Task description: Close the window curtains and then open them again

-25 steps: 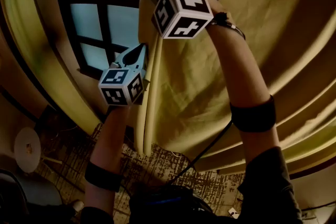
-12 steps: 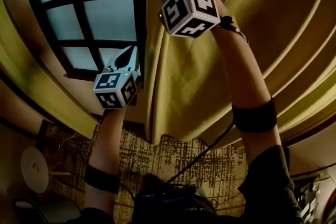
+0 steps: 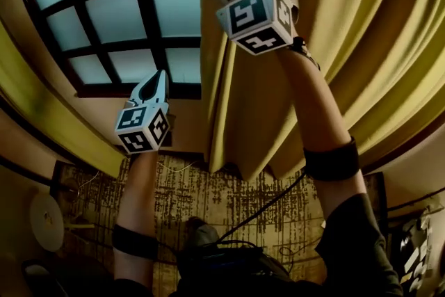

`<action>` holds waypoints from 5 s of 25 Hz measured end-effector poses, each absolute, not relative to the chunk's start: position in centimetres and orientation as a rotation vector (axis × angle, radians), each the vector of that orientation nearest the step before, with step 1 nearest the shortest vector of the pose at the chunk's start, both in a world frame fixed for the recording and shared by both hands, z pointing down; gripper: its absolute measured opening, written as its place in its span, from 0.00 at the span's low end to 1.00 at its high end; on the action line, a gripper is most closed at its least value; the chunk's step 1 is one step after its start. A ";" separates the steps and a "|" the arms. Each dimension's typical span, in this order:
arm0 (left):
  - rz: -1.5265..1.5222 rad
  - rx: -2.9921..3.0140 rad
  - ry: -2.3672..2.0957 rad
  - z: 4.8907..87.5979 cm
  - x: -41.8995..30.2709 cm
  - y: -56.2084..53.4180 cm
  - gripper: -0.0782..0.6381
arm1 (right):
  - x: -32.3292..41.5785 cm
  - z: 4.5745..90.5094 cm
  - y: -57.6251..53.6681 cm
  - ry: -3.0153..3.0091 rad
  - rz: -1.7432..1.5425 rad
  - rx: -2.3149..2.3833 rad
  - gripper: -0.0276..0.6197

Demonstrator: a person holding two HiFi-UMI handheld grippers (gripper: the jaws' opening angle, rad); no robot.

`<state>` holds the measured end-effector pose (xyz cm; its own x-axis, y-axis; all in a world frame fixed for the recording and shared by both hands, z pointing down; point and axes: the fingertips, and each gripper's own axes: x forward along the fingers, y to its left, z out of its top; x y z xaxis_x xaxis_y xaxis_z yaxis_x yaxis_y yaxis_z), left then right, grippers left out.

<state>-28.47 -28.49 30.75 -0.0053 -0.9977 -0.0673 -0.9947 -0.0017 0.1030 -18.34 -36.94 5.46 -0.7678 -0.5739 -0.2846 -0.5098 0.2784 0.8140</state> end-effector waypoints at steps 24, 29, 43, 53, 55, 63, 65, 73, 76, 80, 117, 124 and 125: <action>0.184 2.128 -2.061 44.8 -13.7 -10.7 0.11 | 13.1 46.2 -20.9 -2.662 0.004 1.229 0.14; 0.206 2.158 -1.980 47.8 -14.4 -8.5 0.11 | 14.0 50.8 -17.4 -2.568 0.161 1.310 0.04; 0.194 2.104 -1.973 52.6 -20.4 0.2 0.11 | 10.5 58.0 -8.1 -2.466 0.374 1.314 0.04; 0.170 2.066 -2.003 52.9 -22.1 2.7 0.11 | 7.2 58.0 -7.3 -2.503 0.351 1.224 0.04; 0.178 2.060 -2.006 53.1 -22.4 2.8 0.11 | 6.6 58.0 -7.3 -2.508 0.344 1.209 0.04; 0.172 2.028 -2.025 53.8 -24.3 2.7 0.11 | 4.2 58.8 -7.8 -2.507 0.342 1.158 0.04; 0.169 2.019 -2.031 54.0 -25.1 2.7 0.11 | 3.0 58.9 -7.7 -2.517 0.339 1.137 0.04; 0.156 2.006 -2.055 53.9 -31.5 3.2 0.11 | -6.6 58.8 -6.5 -2.582 0.340 1.022 0.05; 0.155 1.996 -2.071 53.5 -35.4 3.7 0.11 | -12.7 58.3 -4.9 -2.622 0.322 0.941 0.05; 0.151 1.982 -2.097 52.8 -40.6 5.5 0.11 | -21.2 57.5 -1.9 -2.671 0.292 0.808 0.05; 0.023 1.528 -2.569 45.1 -67.1 5.3 0.11 | -56.7 47.6 0.3 -2.858 -0.040 -0.109 0.05; -0.011 1.576 -2.619 42.2 -75.3 4.9 0.18 | -64.3 45.2 0.2 -2.889 -0.138 -0.096 0.05; -0.023 1.585 -2.630 41.6 -76.9 4.8 0.22 | -65.8 44.9 0.1 -2.893 -0.148 -0.090 0.05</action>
<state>-76.93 4.77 41.58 -0.4654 -0.8836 0.0525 -0.8825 0.4677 0.0490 -65.83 0.06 44.90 -0.9685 0.0484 0.2441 0.0731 0.9930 0.0931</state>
